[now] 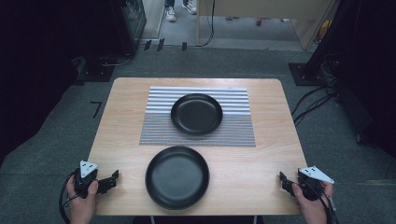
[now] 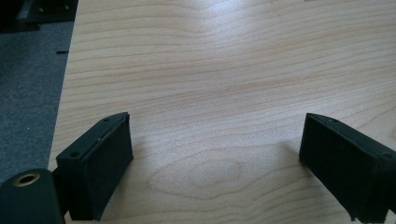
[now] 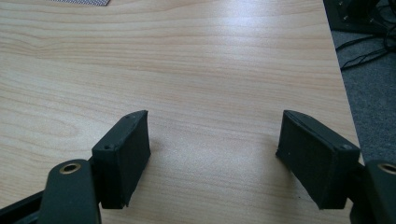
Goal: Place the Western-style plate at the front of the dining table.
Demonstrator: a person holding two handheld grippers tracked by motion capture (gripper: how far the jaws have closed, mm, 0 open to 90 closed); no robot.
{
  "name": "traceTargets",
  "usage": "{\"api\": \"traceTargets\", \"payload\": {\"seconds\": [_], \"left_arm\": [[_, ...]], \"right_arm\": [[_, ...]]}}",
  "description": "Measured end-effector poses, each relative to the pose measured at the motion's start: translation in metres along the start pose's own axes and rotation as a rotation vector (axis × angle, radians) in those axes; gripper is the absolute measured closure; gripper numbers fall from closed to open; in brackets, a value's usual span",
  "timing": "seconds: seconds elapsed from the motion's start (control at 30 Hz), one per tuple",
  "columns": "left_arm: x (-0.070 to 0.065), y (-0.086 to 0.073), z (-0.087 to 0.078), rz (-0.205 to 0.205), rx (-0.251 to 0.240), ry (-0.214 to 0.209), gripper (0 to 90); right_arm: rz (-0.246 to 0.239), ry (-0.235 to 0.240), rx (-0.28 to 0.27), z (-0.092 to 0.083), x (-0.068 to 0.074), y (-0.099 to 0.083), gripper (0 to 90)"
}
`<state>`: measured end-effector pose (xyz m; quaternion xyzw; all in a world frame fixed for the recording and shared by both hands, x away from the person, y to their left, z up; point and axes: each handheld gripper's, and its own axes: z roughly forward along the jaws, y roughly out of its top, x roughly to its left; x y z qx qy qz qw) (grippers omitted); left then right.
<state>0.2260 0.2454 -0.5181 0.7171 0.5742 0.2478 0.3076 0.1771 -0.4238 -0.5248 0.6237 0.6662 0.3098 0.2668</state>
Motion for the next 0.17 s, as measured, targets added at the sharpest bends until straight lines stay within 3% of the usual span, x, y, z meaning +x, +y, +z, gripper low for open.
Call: {"api": "traceTargets", "payload": {"seconds": [0.17], "left_arm": [[0.0001, 0.0002, 0.0003, -0.002, 0.000, 0.001, 9.3]], "right_arm": [[0.000, 0.000, 0.000, 0.0000, 0.0001, 0.0000, 24.6]]}}
